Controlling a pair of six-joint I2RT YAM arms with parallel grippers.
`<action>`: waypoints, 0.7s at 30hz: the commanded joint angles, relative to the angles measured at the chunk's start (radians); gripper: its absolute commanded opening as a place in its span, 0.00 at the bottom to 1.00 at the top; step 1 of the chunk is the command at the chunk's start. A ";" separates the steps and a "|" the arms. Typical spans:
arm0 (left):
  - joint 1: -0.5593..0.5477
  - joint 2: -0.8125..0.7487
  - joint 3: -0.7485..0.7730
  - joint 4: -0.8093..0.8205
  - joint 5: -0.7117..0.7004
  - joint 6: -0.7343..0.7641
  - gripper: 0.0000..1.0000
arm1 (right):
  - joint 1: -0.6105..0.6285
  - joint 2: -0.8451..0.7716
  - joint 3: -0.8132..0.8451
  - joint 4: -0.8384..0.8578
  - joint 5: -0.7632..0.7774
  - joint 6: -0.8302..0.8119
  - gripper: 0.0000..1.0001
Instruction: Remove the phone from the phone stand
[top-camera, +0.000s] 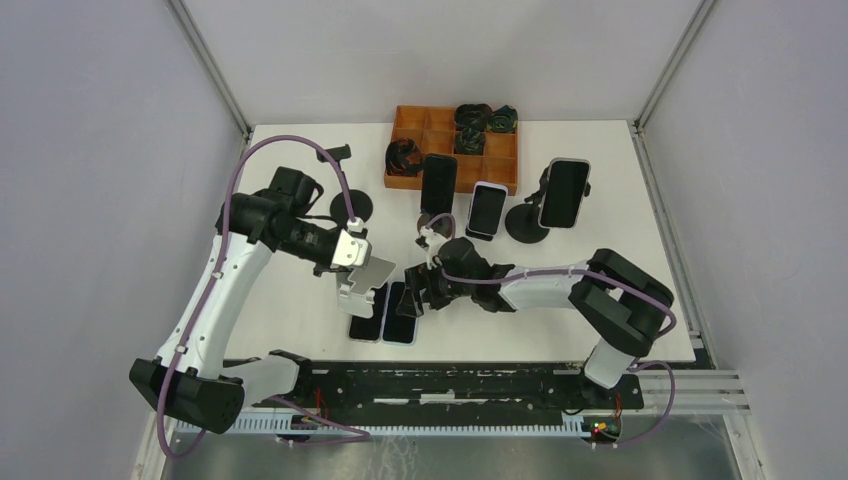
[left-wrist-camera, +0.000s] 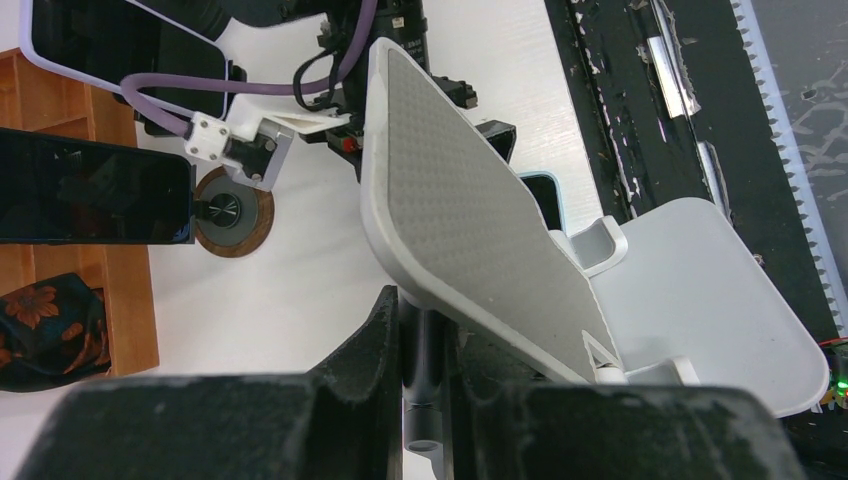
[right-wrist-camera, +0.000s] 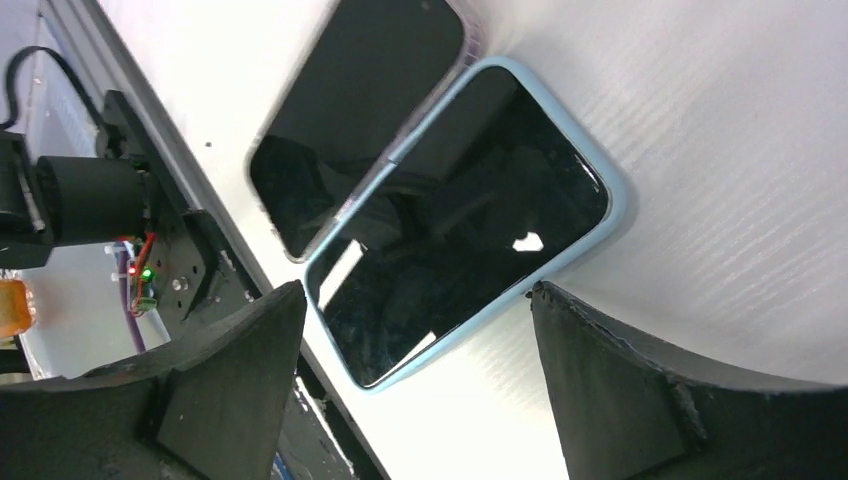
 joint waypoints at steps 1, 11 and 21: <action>-0.004 -0.020 0.037 -0.012 0.046 -0.012 0.02 | 0.006 -0.161 0.034 0.075 -0.031 -0.074 0.89; -0.004 -0.026 0.026 0.044 0.081 -0.056 0.02 | 0.017 -0.447 -0.115 0.578 -0.169 0.110 0.81; -0.004 -0.043 0.049 0.099 0.089 -0.119 0.02 | 0.069 -0.338 -0.010 0.662 -0.181 0.170 0.66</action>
